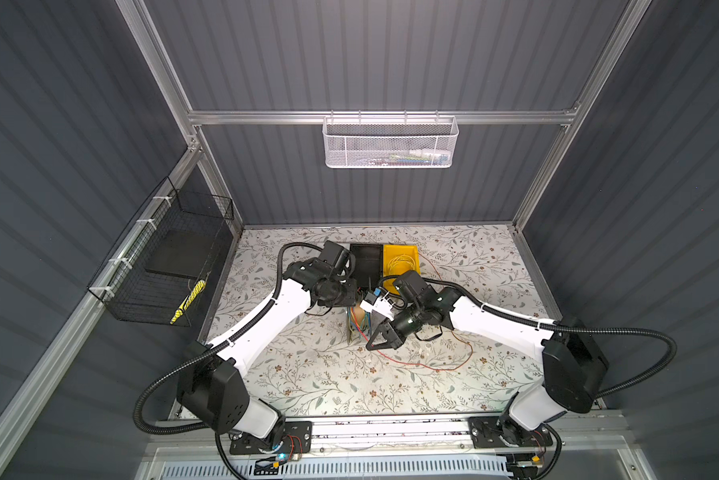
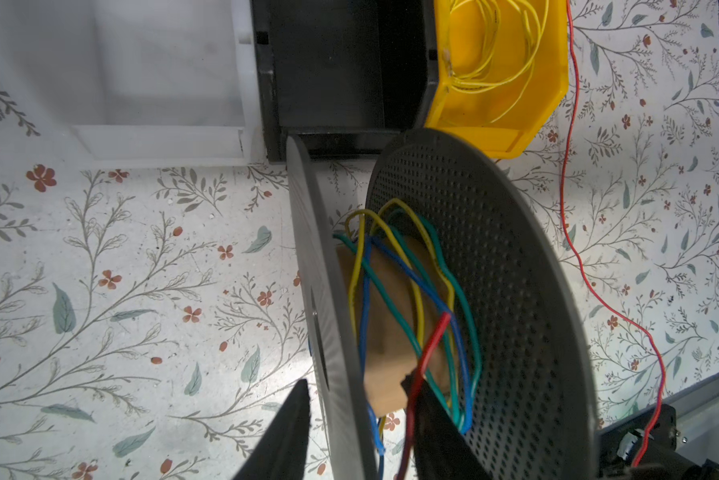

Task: Wrap the cables

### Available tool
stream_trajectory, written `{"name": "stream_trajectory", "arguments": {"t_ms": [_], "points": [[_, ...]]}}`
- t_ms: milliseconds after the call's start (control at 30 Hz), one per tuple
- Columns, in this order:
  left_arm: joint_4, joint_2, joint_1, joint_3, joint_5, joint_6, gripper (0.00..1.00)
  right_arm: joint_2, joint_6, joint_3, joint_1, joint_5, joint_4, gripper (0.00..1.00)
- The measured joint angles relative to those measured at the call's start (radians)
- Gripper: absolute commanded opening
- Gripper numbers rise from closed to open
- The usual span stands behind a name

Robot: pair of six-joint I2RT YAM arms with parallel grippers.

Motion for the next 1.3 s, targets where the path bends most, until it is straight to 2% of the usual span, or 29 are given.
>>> {"name": "stream_trajectory", "arguments": {"t_ms": [500, 967, 1300], "points": [[-0.042, 0.051, 0.000, 0.040, -0.027, 0.012, 0.30, 0.001, -0.005, 0.000, 0.000, 0.014, 0.002, 0.00], [-0.087, 0.079, -0.029, 0.095, -0.091, 0.035, 0.01, 0.009, -0.019, 0.000, 0.000, 0.023, 0.003, 0.00], [-0.095, 0.087, -0.036, 0.105, -0.093, 0.037, 0.00, 0.015, -0.019, 0.000, 0.001, 0.023, 0.006, 0.00]]}}
